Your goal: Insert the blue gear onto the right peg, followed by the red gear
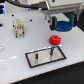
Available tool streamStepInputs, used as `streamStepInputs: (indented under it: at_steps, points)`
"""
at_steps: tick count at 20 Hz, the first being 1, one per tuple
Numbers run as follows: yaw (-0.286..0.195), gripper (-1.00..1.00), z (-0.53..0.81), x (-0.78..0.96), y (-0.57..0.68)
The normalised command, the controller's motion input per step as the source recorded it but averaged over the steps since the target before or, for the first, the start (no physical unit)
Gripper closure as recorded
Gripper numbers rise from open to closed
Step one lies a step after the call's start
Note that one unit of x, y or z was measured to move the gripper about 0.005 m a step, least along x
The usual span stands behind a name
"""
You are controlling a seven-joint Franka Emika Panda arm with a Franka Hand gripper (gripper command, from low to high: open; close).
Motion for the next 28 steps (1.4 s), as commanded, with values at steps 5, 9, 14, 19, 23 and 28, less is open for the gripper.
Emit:
streamStepInputs:
  at_steps: [5, 9, 14, 19, 23, 28]
  points:
    - [0.0, 1.0, 0.05, 0.67, -0.27]
    - [0.0, 1.0, 0.0, 0.52, -0.2]
    - [0.0, 1.0, -0.02, 0.46, -0.2]
    - [0.0, 1.0, -0.05, 0.34, -0.16]
    - [0.0, 1.0, -0.08, 0.21, -0.09]
    - [0.0, 1.0, -0.11, 0.18, -0.05]
